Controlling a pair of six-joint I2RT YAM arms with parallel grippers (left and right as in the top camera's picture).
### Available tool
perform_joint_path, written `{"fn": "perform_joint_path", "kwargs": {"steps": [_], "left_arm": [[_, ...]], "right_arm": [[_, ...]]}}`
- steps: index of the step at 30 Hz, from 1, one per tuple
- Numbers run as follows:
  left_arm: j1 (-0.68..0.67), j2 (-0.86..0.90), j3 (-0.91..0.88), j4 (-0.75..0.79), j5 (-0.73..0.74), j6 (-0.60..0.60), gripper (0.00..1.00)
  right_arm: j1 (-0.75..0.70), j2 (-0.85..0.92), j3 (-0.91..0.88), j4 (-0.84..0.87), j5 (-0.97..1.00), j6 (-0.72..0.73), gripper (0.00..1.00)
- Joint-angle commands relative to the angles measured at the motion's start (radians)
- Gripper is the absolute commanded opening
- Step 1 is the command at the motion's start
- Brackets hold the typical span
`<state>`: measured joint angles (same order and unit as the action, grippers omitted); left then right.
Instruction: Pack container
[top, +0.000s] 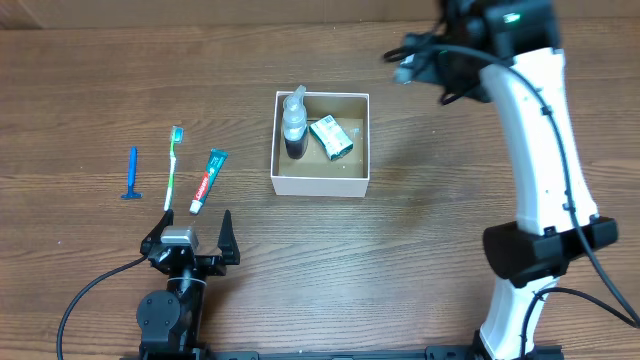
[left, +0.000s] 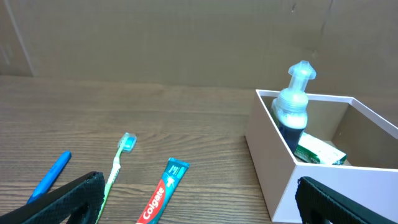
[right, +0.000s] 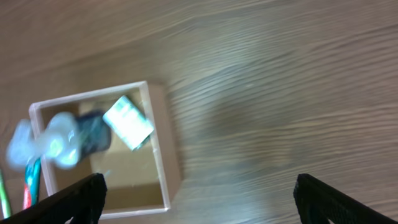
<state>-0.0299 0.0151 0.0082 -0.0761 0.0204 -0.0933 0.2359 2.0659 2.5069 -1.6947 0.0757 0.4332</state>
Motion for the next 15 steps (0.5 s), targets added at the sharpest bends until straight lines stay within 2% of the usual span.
{"fn": "perform_joint_path", "kwargs": {"steps": [1,8,15], "left_arm": [[0.010,-0.010,-0.003,-0.002,-0.010,0.023,1.00],[0.010,-0.010,-0.003,-0.002,-0.010,0.023,1.00],[0.010,-0.010,-0.003,0.005,0.020,0.018,1.00]], "right_arm": [[-0.076,-0.017,0.019,0.001,-0.040,0.005,1.00],[-0.188,-0.017,0.019,0.001,-0.041,-0.015,1.00],[-0.211,-0.017,0.019,0.002,-0.040,-0.017,1.00]]}}
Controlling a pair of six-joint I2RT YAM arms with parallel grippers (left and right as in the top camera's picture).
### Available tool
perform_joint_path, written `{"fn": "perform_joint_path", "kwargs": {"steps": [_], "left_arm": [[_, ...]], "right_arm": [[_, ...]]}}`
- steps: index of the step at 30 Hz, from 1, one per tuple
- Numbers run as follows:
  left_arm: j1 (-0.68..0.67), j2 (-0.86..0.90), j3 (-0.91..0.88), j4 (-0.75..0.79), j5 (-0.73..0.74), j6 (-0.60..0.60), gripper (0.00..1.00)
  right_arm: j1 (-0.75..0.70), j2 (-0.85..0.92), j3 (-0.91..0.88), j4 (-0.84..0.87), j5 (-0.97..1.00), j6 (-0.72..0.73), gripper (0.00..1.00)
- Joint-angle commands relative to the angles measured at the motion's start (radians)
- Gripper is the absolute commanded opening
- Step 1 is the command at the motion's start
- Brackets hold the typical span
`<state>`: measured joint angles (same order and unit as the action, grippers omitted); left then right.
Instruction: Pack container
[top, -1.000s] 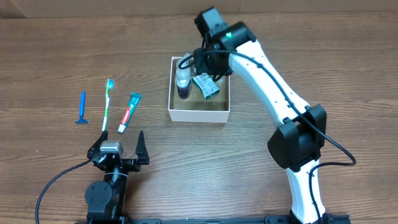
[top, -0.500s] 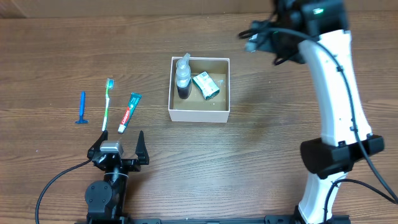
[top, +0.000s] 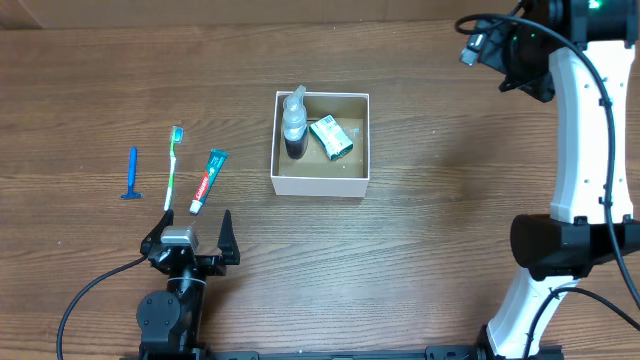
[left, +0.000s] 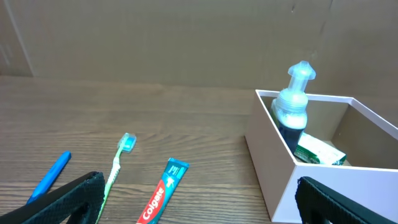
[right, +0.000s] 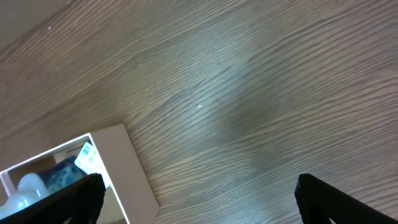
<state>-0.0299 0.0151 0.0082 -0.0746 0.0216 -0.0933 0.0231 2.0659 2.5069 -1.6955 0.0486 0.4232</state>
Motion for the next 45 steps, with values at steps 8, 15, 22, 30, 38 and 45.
{"fn": "perform_joint_path", "kwargs": {"steps": [8,15,22,30,38,45], "left_arm": [[0.010,-0.003,0.074,0.051,0.317,-0.049,1.00],[0.010,0.256,0.457,-0.322,0.256,-0.077,1.00],[0.010,0.740,0.975,-0.724,0.257,0.027,1.00],[0.010,1.107,1.478,-1.128,0.268,0.041,1.00],[0.010,1.268,1.505,-1.093,0.009,0.043,1.00],[0.010,1.493,1.505,-1.046,-0.081,-0.027,1.00]], "right_arm": [[0.002,-0.017,0.019,0.003,-0.013,-0.007,1.00],[0.002,-0.017,0.019,0.003,-0.013,-0.007,1.00],[0.002,-0.017,0.019,0.003,-0.013,-0.007,1.00],[0.002,-0.017,0.019,0.003,-0.013,-0.007,1.00],[0.002,-0.017,0.019,0.003,-0.013,-0.007,1.00],[0.002,-0.017,0.019,0.003,-0.013,-0.007,1.00]]}}
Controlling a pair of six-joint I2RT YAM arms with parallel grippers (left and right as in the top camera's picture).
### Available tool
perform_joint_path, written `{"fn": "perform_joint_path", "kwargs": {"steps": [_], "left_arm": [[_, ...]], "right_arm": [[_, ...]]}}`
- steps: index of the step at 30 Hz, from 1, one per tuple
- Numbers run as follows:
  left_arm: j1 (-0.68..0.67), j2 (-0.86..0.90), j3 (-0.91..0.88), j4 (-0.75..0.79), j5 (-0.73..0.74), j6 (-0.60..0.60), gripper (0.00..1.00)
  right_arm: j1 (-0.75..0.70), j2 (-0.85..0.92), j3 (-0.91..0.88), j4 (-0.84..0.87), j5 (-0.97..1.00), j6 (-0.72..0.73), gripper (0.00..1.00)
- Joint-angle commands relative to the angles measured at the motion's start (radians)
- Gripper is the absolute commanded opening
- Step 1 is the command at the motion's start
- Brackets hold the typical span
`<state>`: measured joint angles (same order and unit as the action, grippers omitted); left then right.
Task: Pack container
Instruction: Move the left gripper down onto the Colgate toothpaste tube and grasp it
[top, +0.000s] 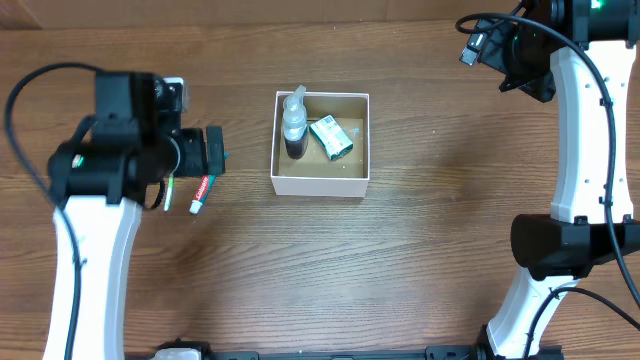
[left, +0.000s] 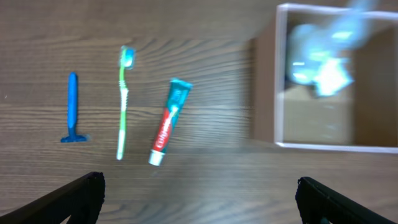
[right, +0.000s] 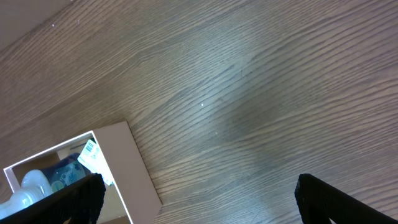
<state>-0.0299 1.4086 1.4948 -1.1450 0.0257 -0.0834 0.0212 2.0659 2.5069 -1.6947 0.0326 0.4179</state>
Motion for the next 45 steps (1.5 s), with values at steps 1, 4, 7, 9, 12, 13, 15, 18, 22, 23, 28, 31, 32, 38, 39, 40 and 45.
{"fn": "perform_joint_path", "kwargs": {"steps": [1,4,7,9,12,13,15,18,22,23,28,31,32,38,39,40,45], "left_arm": [[0.010,0.134,0.019,0.034,-0.085,-0.037,1.00],[0.010,0.233,0.019,0.043,-0.085,-0.027,1.00],[0.010,0.328,0.019,0.045,-0.086,-0.026,1.00],[0.010,0.386,0.019,0.040,-0.091,-0.025,0.98],[0.010,0.473,0.019,0.016,-0.125,-0.025,0.93],[0.010,0.501,0.019,0.012,-0.134,-0.026,0.91],[0.010,0.532,0.019,0.013,-0.134,-0.026,0.89],[0.010,0.566,0.019,0.026,-0.135,-0.024,0.89],[0.010,0.593,0.019,0.070,-0.138,-0.017,0.90],[0.010,0.599,0.019,0.076,-0.138,-0.017,0.90],[0.010,0.632,0.019,0.100,-0.138,0.003,0.86],[0.010,0.645,0.019,0.115,-0.138,0.002,0.85],[0.010,0.650,0.018,0.119,-0.138,0.003,0.84],[0.010,0.681,0.015,0.121,-0.132,0.002,0.79],[0.010,0.694,0.013,0.122,-0.133,0.002,0.79],[0.010,0.708,0.013,0.123,-0.133,0.002,0.80],[0.010,0.765,0.013,0.125,-0.120,0.001,0.79]], "right_arm": [[0.003,-0.017,0.019,0.002,0.003,-0.002,1.00],[0.003,-0.017,0.019,0.002,0.003,-0.002,1.00],[0.003,-0.017,0.019,0.002,0.003,-0.002,1.00],[0.003,-0.017,0.019,0.002,0.003,-0.002,1.00],[0.003,-0.017,0.019,0.002,0.003,-0.002,1.00],[0.003,-0.017,0.019,0.002,0.003,-0.002,1.00],[0.003,-0.017,0.019,0.002,0.003,-0.002,1.00],[0.003,-0.017,0.019,0.002,0.003,-0.002,1.00],[0.003,-0.017,0.019,0.002,0.003,-0.002,1.00],[0.003,-0.017,0.019,0.002,0.003,-0.002,1.00],[0.003,-0.017,0.019,0.002,0.003,-0.002,1.00],[0.003,-0.017,0.019,0.002,0.003,-0.002,1.00],[0.003,-0.017,0.019,0.002,0.003,-0.002,1.00],[0.003,-0.017,0.019,0.002,0.003,-0.002,1.00],[0.003,-0.017,0.019,0.002,0.003,-0.002,1.00],[0.003,-0.017,0.019,0.002,0.003,-0.002,1.00],[0.003,-0.017,0.019,0.002,0.003,-0.002,1.00]]}}
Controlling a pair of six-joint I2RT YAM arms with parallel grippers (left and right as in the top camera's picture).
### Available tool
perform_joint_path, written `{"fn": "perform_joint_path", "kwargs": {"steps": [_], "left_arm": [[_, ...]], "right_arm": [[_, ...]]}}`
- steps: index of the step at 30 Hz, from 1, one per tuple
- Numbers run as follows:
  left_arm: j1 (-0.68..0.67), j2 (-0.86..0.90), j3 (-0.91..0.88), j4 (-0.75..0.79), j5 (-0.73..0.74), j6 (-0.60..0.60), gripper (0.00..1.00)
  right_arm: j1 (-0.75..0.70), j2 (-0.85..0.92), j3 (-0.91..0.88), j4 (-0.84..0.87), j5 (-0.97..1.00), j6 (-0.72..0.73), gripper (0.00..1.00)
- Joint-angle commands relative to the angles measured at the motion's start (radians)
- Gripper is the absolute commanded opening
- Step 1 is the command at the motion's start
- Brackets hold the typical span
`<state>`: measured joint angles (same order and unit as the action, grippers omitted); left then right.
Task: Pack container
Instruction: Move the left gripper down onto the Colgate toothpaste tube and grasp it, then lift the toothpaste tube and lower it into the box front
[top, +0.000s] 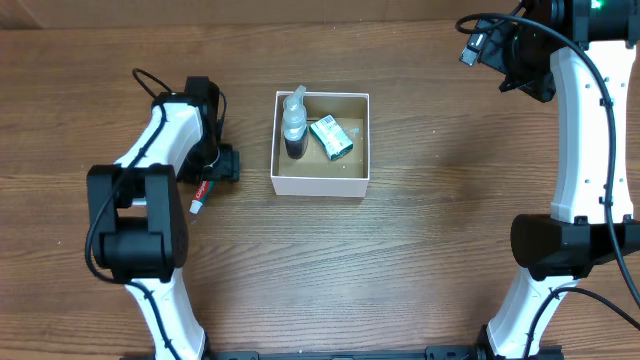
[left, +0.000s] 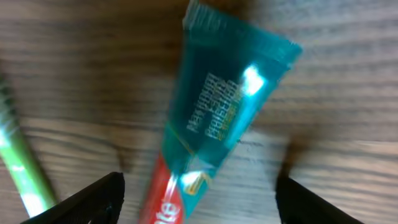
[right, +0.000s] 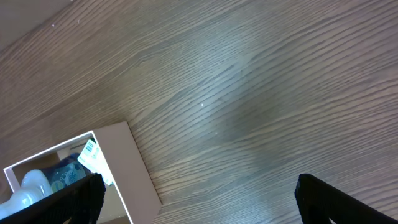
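A white box (top: 320, 182) stands mid-table, holding a clear pump bottle (top: 293, 122) and a green packet (top: 331, 138). Left of it lies a red and teal toothpaste tube (left: 214, 118), whose cap end (top: 197, 204) shows from above. My left gripper (left: 199, 202) is low over the tube, open, with one finger on each side of it (top: 207, 166). A green toothbrush (left: 22, 165) lies just left of the tube. The blue razor is hidden under my left arm. Open and holding nothing, my right gripper (right: 199, 208) hangs high at the far right (top: 492, 45).
The box's right corner (right: 134, 171) shows in the right wrist view, with bare wood to its right. A cardboard wall runs along the table's far edge (top: 250, 10). My left arm stretches over the table's left side.
My left gripper was high over the toothbrush, toothpaste and razor; now it is down close to the table, open astride the toothpaste tube. The right arm has not moved.
My left gripper first rested open at the table's near edge while the right one was over the box's right side. The right then stood at the far right corner. Later the left was above the toiletries, and now it is low around the toothpaste.
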<state>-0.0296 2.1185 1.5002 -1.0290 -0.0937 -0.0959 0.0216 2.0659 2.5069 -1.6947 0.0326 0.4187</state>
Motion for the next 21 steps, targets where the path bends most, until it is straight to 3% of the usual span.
{"fn": "perform_joint_path", "kwargs": {"steps": [1,4,9,18,21], "left_arm": [[0.010,0.066,0.008,0.009,0.009,0.014,0.78],[0.010,0.085,0.008,0.009,0.019,0.013,0.73],[0.010,0.087,0.008,0.009,0.040,0.013,0.35],[0.010,0.086,0.050,-0.034,0.049,-0.017,0.36],[0.010,0.086,0.114,-0.089,0.061,-0.017,0.29]], "right_arm": [[0.003,-0.017,0.019,0.002,0.003,-0.003,1.00],[0.003,-0.017,0.019,0.002,0.003,-0.003,1.00],[0.003,-0.017,0.019,0.002,0.003,-0.003,1.00],[0.003,-0.017,0.019,0.002,0.003,-0.003,1.00],[0.003,-0.017,0.019,0.002,0.003,-0.003,1.00]]}}
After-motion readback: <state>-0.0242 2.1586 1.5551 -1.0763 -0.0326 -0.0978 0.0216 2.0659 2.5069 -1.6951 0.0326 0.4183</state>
